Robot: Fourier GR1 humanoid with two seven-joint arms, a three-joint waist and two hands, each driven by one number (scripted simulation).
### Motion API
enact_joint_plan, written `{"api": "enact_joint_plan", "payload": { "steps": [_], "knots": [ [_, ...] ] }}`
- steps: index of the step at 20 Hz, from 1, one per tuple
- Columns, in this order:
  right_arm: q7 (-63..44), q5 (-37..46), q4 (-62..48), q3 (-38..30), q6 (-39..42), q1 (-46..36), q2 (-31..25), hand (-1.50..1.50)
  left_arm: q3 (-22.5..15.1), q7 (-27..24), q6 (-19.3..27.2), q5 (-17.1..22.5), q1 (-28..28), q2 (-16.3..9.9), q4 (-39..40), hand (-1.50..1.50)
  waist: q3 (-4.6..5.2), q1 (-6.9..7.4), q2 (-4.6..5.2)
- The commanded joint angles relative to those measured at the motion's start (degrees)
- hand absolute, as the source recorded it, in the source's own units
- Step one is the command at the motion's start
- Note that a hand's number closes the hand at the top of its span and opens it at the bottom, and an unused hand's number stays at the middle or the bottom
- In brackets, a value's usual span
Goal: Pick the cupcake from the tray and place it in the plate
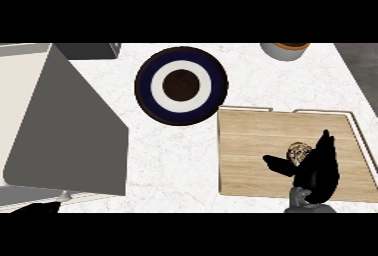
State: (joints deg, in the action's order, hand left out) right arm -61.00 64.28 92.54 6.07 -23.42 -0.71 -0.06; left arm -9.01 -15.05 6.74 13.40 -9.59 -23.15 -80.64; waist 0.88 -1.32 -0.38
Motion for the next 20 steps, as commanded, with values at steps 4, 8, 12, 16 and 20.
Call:
{"api": "enact_joint_plan", "payload": {
  "steps": [4, 8, 12, 16, 20],
  "knots": [
    [-13.36, 1.75, 7.38, 0.48, 16.70, 0.17, 0.06, -1.50, 0.87, 4.71, 0.52, 0.14, 9.18, 1.07, 1.61, 0.00, -0.77, -0.18, 0.35],
    [-14.59, -0.52, 10.14, -0.39, 19.86, -0.65, 0.06, -1.50, 0.56, 2.66, 0.84, -1.37, 9.88, 2.02, 3.52, 0.00, -0.80, 0.26, 0.39],
    [-12.14, -1.38, 5.76, -2.87, 16.76, -0.75, 0.06, -1.50, 0.43, 6.53, 0.25, -0.68, 8.88, 1.27, -0.41, 0.00, -0.89, 1.02, 0.40],
    [-9.84, -0.36, -1.67, -4.80, 14.92, -1.95, 0.06, -1.50, 1.57, 6.55, -0.72, -0.58, 10.98, 0.24, 1.32, 0.00, -0.91, 1.10, 0.54],
    [-11.18, -0.80, -0.35, -7.33, 17.19, -3.54, 0.06, -1.50, 3.36, 7.80, -2.53, 1.30, 11.40, -1.33, 0.27, 0.00, -0.90, 0.91, 0.45]
  ]
}}
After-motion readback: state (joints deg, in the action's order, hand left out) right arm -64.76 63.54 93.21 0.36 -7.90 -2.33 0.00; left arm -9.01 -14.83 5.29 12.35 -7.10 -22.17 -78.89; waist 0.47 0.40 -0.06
